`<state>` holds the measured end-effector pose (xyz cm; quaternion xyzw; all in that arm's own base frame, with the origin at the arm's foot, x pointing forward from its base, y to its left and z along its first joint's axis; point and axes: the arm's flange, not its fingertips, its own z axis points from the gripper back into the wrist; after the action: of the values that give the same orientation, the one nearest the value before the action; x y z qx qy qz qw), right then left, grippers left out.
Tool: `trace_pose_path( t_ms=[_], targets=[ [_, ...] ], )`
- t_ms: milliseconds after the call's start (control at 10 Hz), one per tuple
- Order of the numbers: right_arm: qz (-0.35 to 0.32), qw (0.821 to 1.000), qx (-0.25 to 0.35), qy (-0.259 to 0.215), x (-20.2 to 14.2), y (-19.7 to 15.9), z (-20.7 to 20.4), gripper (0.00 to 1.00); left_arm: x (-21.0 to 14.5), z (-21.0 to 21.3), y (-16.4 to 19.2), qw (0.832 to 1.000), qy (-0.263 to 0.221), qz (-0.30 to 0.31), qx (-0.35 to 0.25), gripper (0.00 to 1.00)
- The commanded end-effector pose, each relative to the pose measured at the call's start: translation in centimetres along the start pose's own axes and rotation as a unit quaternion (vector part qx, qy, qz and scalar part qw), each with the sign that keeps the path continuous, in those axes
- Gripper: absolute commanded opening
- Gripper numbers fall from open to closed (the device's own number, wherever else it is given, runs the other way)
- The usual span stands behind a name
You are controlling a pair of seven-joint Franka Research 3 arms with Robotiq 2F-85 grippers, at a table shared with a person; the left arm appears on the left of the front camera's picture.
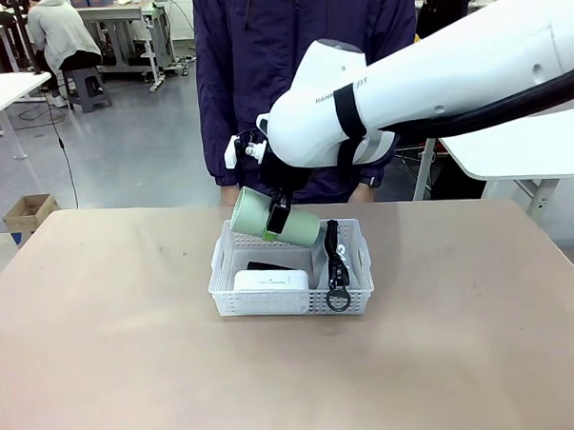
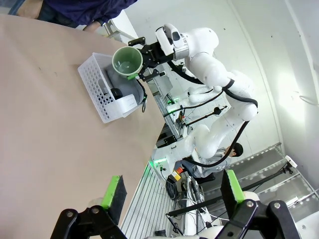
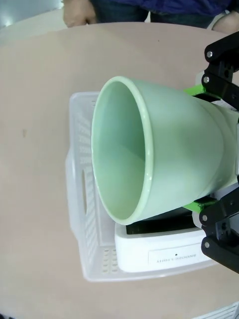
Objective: Efficiently arrange items inside the basket to fit them all.
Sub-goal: Pick up the Reusable plastic cup and place it inside the Organizing basket.
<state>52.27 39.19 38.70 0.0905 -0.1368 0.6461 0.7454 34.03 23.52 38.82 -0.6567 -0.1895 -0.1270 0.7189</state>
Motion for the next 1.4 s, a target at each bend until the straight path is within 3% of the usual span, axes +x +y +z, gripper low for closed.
trace_pose_path(
  t_ms=[0, 700, 1100, 1200, 1300],
  targets=[
    [-0.016, 0.999, -0.004, 0.03, 0.9, -0.4, -0.5, 0.87, -0.1, -0.2, -0.4, 1.0, 0.002, 0.003, 0.004, 1.0],
    [0.024, 0.999, -0.011, 0.046, 0.3, 0.2, -4.1, 0.87, -0.1, -0.2, -0.4, 1.0, 0.002, 0.003, 0.004, 1.0],
    [0.012, 0.999, 0.003, 0.053, 0.5, -0.2, -5.6, 0.87, -0.1, -0.2, -0.4, 1.0, 0.002, 0.003, 0.004, 1.0],
    [0.013, 0.999, -0.002, 0.053, 0.7, -0.1, -5.7, 1.0, -0.1, -0.2, -0.4, 1.0, 0.002, 0.003, 0.004, 1.0],
    [0.016, 0.999, -0.002, 0.049, 0.7, -0.1, -5.6, 1.0, -0.1, -0.2, -0.4, 1.0, 0.002, 0.003, 0.004, 1.0]
  ],
)
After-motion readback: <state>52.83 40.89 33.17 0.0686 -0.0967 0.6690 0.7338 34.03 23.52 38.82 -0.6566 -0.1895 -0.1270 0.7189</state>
